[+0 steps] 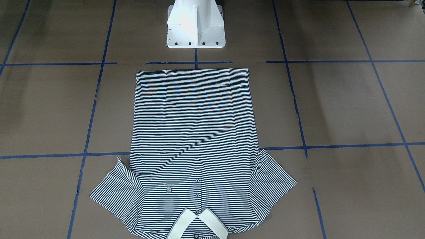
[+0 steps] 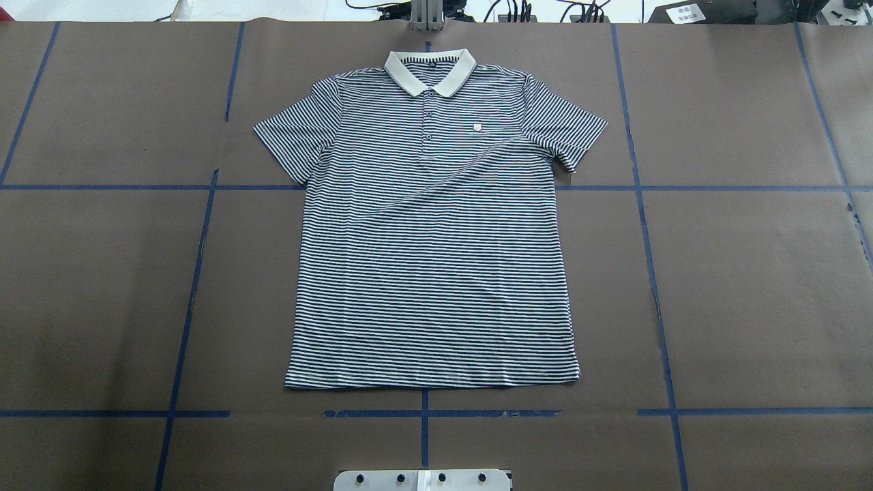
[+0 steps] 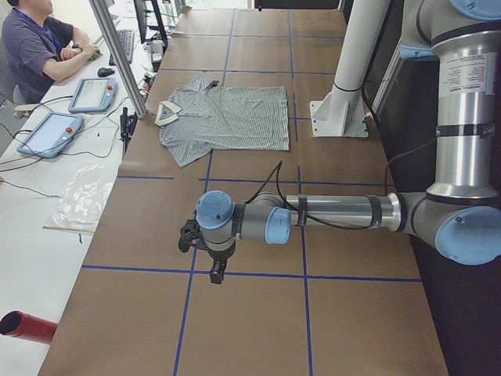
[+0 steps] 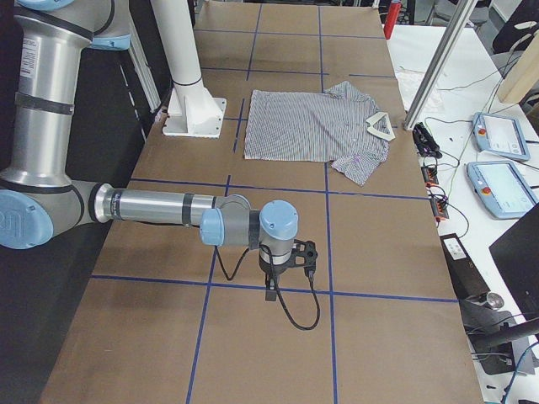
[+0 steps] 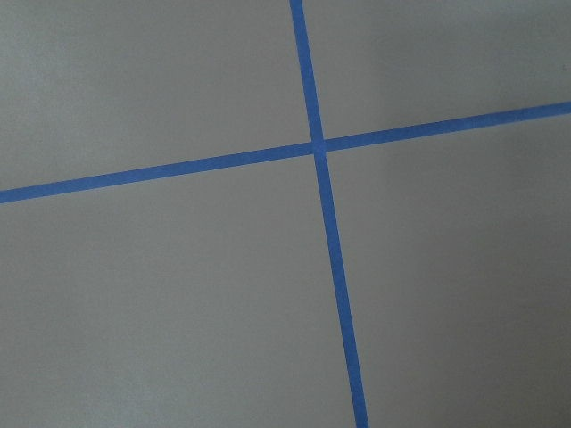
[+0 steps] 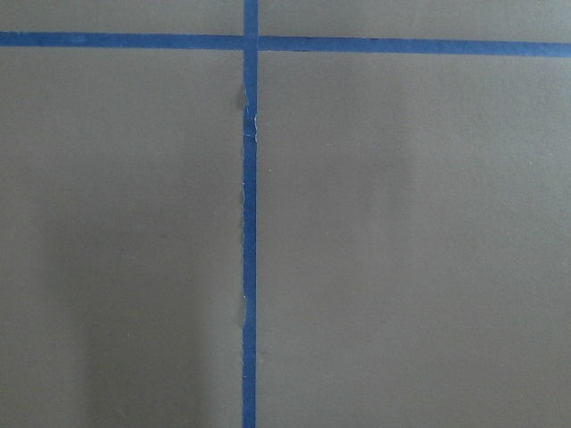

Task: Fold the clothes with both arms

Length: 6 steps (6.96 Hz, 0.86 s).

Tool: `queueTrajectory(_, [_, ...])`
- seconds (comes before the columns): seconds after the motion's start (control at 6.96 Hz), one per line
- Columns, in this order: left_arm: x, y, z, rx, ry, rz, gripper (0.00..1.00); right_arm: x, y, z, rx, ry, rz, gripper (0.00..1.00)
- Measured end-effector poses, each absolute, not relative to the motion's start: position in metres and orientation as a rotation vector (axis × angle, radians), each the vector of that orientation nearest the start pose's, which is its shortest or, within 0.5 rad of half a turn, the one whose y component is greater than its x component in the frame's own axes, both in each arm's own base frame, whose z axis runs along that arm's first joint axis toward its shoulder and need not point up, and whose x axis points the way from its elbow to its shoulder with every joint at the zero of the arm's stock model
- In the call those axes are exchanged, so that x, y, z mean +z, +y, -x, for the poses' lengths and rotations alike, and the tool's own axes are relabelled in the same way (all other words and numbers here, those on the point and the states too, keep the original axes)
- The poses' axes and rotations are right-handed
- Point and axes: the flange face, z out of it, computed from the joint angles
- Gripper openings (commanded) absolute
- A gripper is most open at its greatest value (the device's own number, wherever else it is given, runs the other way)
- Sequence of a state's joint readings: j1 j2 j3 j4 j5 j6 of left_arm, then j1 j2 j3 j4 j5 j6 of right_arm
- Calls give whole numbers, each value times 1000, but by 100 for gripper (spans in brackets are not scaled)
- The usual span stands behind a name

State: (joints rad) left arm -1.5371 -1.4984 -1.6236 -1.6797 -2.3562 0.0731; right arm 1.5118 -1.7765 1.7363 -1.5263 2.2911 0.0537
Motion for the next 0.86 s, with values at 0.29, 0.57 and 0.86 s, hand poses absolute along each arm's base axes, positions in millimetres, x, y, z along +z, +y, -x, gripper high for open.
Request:
queueTrajectory(0.29, [650, -473, 43, 156, 766, -112, 100, 667, -409, -43, -11, -721, 31, 100])
queueTrajectory(0.57, [643, -476, 42, 171, 759, -133, 100, 655, -417, -40, -28, -724, 8, 100])
queueTrajectory(0.86, [616, -481, 41, 209, 756, -229, 100, 611, -462, -23, -84, -733, -71, 100])
